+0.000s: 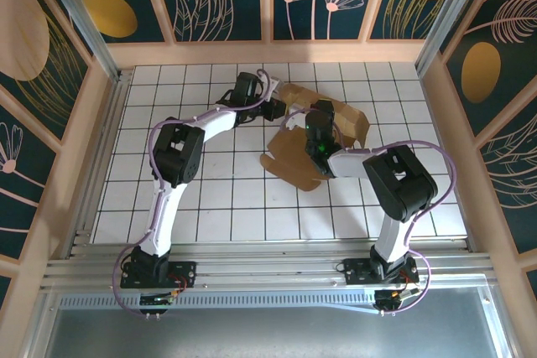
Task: Fold the paper box
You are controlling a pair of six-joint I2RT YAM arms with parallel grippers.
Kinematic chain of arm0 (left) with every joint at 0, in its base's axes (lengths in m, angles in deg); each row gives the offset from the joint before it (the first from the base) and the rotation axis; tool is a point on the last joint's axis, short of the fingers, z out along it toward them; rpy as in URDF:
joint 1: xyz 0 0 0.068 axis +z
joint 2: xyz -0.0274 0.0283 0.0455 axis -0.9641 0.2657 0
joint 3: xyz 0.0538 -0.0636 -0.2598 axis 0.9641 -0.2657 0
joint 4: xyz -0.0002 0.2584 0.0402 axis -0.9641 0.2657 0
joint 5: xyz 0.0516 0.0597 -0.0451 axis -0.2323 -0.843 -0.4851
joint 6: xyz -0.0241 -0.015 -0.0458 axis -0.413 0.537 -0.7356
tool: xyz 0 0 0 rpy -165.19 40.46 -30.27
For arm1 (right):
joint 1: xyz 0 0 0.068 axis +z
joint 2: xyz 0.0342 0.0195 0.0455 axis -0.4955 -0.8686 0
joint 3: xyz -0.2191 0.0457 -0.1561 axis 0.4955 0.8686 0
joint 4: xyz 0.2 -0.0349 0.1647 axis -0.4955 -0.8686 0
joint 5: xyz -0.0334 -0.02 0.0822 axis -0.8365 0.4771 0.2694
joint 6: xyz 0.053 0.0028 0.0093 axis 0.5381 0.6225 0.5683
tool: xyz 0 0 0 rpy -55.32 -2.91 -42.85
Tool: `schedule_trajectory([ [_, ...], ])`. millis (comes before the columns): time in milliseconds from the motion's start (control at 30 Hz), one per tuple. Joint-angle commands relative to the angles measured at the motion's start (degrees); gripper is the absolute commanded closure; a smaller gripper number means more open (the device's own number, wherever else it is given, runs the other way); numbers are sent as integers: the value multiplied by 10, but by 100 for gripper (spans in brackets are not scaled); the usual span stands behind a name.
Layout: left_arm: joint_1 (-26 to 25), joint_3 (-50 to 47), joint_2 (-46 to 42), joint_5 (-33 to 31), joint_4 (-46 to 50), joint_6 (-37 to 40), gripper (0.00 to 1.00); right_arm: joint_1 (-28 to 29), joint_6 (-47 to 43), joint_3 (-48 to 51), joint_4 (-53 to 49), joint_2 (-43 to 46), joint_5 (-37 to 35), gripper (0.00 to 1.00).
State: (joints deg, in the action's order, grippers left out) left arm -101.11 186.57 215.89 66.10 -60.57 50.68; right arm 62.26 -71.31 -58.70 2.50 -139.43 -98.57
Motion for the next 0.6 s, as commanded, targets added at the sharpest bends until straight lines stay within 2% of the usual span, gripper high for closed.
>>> schedule_trajectory([
  [0, -10, 9, -12, -3, 43, -46, 88, 1, 0, 0, 30, -17, -7, 100],
  [167, -11, 42, -13, 22, 48, -129, 92, 8, 1, 4, 32, -21, -12, 100],
  [333, -21, 105, 6, 47, 93, -195, 97, 10, 4, -2, 27, -24, -16, 100],
  [567, -28, 136, 21, 79, 100, -294, 99, 13, 9, -2, 27, -29, -18, 100],
])
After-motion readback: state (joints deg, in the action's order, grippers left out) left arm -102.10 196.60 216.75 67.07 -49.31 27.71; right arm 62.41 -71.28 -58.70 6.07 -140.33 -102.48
